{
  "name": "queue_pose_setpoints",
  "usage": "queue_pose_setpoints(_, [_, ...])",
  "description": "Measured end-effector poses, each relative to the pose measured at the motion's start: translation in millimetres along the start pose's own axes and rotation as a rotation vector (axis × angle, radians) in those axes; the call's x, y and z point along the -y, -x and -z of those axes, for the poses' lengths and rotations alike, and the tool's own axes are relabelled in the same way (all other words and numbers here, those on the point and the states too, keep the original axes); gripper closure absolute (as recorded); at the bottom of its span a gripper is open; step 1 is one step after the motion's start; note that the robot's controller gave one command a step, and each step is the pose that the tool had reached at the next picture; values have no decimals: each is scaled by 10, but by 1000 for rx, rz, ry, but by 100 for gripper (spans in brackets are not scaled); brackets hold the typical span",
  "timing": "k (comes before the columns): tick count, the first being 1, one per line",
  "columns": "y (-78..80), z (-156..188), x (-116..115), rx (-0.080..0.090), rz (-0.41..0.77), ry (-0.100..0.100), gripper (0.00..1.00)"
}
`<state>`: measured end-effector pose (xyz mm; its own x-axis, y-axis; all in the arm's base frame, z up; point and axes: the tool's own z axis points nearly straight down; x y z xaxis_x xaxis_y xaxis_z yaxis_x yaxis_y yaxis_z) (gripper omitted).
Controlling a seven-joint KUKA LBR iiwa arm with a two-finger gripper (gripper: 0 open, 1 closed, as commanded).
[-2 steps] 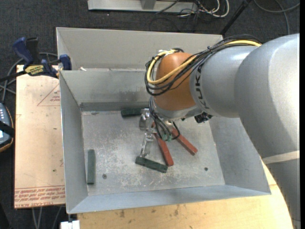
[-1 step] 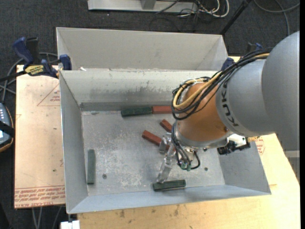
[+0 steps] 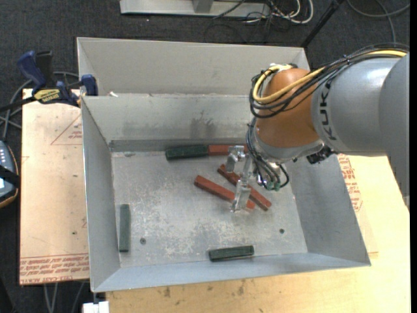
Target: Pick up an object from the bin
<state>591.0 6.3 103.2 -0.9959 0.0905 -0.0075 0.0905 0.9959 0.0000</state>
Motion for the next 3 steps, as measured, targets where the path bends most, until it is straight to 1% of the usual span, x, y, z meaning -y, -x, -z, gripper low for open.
queue_pose_setpoints(1, [54, -321, 26, -1, -114, 3, 0])
queue_pose_setpoints(2, [73, -281, 27, 3, -116, 3, 100])
queue_pose_setpoints(3, [219, 1183, -6, 6, -11, 2, 100])
